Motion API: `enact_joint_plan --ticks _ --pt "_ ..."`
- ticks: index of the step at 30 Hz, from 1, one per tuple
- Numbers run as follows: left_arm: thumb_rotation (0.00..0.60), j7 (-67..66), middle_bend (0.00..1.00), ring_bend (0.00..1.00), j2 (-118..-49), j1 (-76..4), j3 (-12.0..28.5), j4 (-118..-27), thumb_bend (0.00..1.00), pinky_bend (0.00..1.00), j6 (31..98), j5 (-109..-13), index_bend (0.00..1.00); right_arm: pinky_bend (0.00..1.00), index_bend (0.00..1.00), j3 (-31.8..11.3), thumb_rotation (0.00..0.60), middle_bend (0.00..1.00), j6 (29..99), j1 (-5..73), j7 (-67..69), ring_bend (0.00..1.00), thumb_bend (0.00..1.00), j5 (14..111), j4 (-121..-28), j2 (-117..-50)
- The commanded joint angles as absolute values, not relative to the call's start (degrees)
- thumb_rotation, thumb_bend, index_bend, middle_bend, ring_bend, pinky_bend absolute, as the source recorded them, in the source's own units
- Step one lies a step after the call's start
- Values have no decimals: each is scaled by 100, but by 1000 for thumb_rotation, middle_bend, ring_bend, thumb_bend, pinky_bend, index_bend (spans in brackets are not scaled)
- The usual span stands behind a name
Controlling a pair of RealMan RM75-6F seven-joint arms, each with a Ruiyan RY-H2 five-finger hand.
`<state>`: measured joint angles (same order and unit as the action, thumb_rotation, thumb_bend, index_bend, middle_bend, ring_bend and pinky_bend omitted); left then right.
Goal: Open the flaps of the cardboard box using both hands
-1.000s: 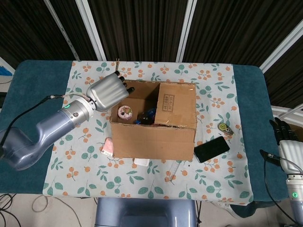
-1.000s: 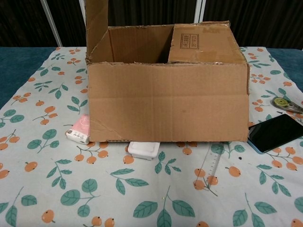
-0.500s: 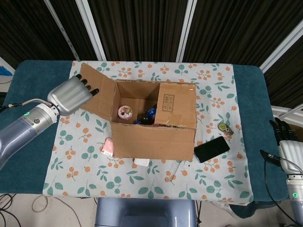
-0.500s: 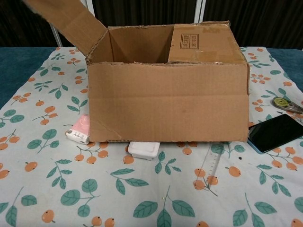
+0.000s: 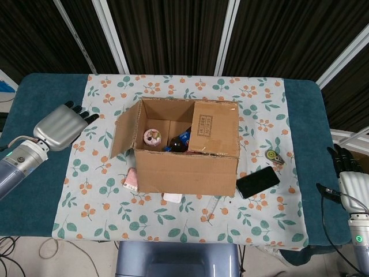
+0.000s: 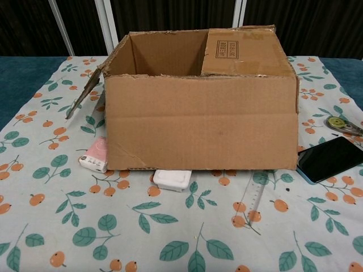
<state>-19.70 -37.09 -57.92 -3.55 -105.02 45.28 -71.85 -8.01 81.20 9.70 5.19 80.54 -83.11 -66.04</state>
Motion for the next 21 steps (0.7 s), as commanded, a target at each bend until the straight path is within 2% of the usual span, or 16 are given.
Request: enact_joint_plan --ticks 1,2,5,11,16,21 --pt "600 -1791 46 25 -4058 -4842 -237 -10724 114 170 5956 -7153 13 213 0 -811 600 0 8121 969 514 0 308 8041 -8317 -6600" --pt "600 -1798 11 7 -4199 -4582 -197 -10779 87 131 6416 -7120 1 213 0 -817 600 0 8118 967 513 0 308 8028 -8329 -6595" --pt "600 -1801 0 0 -4629 -3871 -162 -10920 64 58 7523 -7117 0 213 0 -836 600 0 8126 963 478 0 304 8009 -8388 -6563" --pt "600 -1572 0 0 -5211 -2775 -259 -10920 54 27 8769 -7146 0 213 0 -850 600 0 8158 948 338 0 286 7996 -8556 -6506" --pt "600 -1093 0 0 -5815 -2040 -264 -10675 52 9 9376 -7024 0 213 0 -881 600 0 8116 955 195 0 281 7909 -8795 -6438" --pt "600 -861 0 0 -6414 -1596 -244 -10076 52 0 9617 -7019 0 213 0 -941 600 0 8007 1020 8 0 267 7812 -9147 -6318"
